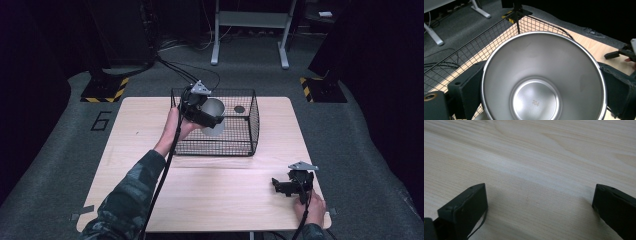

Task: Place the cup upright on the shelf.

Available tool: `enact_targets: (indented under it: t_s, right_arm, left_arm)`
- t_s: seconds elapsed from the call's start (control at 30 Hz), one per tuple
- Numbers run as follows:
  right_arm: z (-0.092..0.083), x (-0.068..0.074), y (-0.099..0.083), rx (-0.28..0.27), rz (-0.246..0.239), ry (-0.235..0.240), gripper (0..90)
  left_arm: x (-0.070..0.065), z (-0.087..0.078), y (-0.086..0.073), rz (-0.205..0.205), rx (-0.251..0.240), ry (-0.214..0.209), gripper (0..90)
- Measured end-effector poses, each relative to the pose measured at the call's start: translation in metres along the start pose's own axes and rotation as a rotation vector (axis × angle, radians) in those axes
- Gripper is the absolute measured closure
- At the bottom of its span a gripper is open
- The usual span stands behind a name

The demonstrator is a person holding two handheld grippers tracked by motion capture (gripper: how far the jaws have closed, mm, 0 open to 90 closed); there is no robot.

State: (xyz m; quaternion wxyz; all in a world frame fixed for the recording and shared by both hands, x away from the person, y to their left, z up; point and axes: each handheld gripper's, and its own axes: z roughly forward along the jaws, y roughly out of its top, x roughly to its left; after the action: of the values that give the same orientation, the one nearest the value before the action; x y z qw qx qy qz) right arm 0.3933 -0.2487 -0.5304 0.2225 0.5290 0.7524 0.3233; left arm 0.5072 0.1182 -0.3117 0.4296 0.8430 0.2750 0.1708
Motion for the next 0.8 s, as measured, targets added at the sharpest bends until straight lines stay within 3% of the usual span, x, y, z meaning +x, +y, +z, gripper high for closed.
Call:
enact_targets:
  t_s: [0.8]
  right_arm:
    - [0.0, 0.0, 0.0, -0.001, 0.0, -0.002, 0.0]
  left_arm:
    - [0.023, 0.029, 0.0, -0.044, 0.037, 0.032, 6.2]
